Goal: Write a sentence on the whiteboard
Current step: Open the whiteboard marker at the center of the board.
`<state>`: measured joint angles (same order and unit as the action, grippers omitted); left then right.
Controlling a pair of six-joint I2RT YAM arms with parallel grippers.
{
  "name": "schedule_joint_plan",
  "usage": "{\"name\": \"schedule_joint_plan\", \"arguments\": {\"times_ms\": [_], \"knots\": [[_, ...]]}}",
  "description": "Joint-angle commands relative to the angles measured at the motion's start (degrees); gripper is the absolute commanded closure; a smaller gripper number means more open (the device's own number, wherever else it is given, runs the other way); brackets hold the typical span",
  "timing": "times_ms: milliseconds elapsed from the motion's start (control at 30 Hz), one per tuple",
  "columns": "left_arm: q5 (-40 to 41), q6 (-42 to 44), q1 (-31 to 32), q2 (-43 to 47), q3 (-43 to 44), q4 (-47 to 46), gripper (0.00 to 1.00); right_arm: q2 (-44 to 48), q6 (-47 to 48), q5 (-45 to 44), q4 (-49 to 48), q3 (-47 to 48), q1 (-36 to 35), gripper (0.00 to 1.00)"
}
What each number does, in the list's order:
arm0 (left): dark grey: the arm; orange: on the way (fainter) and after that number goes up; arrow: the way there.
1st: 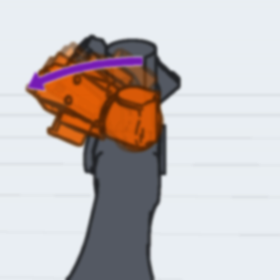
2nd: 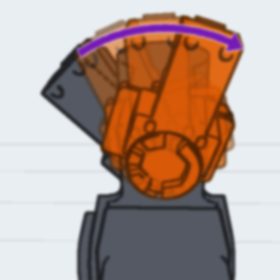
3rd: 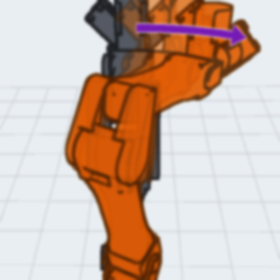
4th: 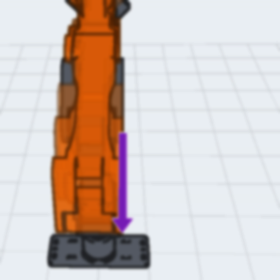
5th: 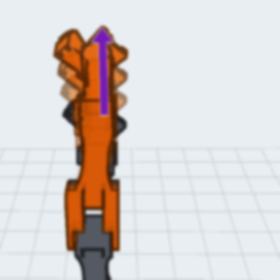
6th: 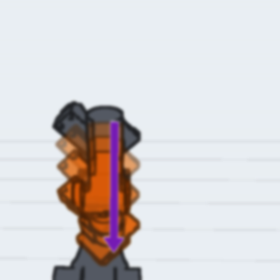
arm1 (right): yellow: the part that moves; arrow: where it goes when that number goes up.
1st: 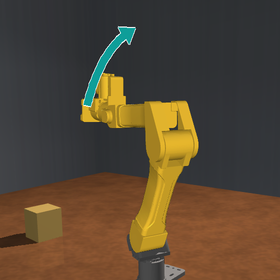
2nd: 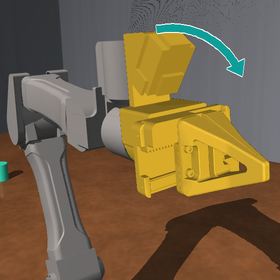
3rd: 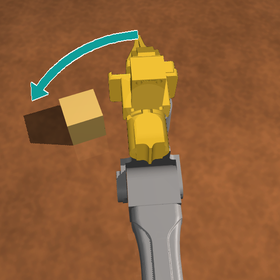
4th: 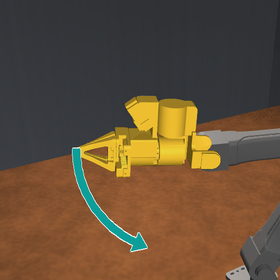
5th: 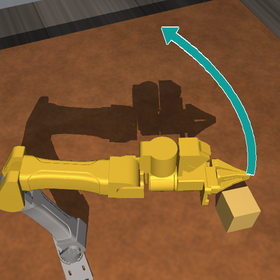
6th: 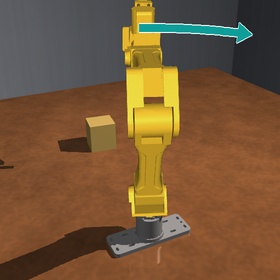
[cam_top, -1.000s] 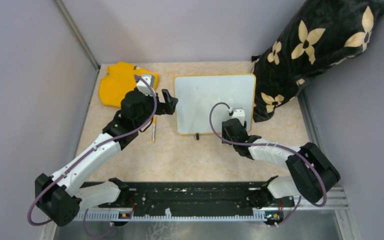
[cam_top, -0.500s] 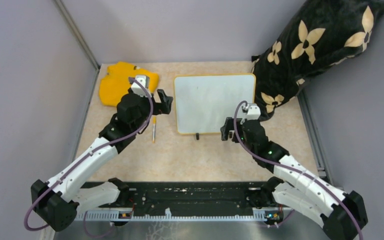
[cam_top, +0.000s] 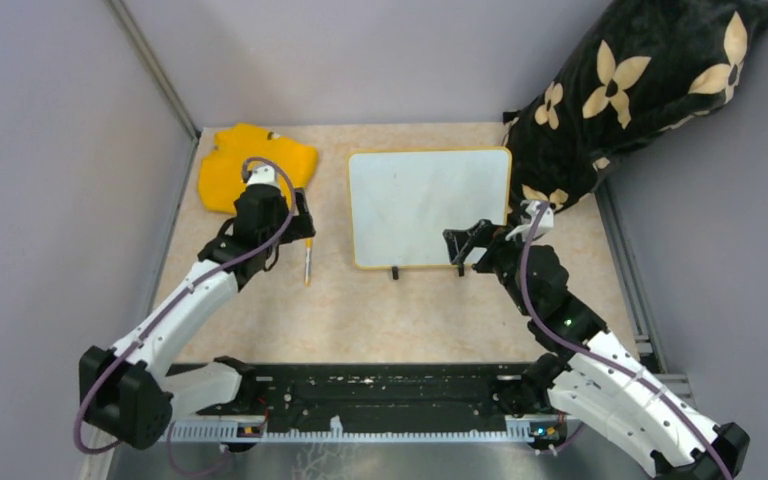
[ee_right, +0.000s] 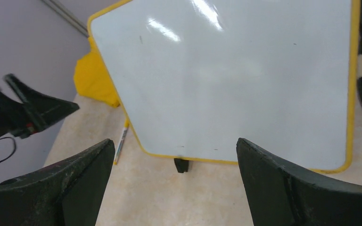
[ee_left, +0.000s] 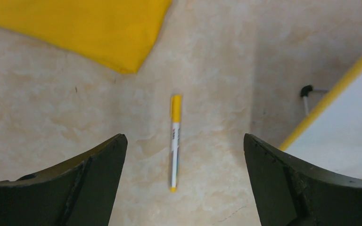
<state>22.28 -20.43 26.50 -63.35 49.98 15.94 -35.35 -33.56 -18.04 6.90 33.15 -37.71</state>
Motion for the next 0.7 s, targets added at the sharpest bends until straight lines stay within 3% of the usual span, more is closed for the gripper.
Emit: {"name": "schedule_joint_plan", "arguments": {"times_ms": [0, 267, 367, 667], "knots": [[-15.3, -2.5, -7.3, -5.2, -0.8, 9.0, 0.01, 0.8, 3.0, 8.0, -8.5, 1.0, -0.4, 0.01], [-20.9, -0.9, -7.7, -16.8, 4.8, 10.5, 0.01, 1.7, 5.8, 14.3, -10.7, -0.2, -0.4, 0.02], [-25.1, -1.1, -7.7, -22.7, 10.4, 16.6, 0.01, 1.2, 7.0, 14.4, -8.4, 0.3, -0.4, 0.03], [-18.1, 1.1, -7.7, -30.4, 13.5, 18.4, 0.01, 2.9, 7.6, 14.3, -7.0, -0.8, -0.4, 0.04]]}}
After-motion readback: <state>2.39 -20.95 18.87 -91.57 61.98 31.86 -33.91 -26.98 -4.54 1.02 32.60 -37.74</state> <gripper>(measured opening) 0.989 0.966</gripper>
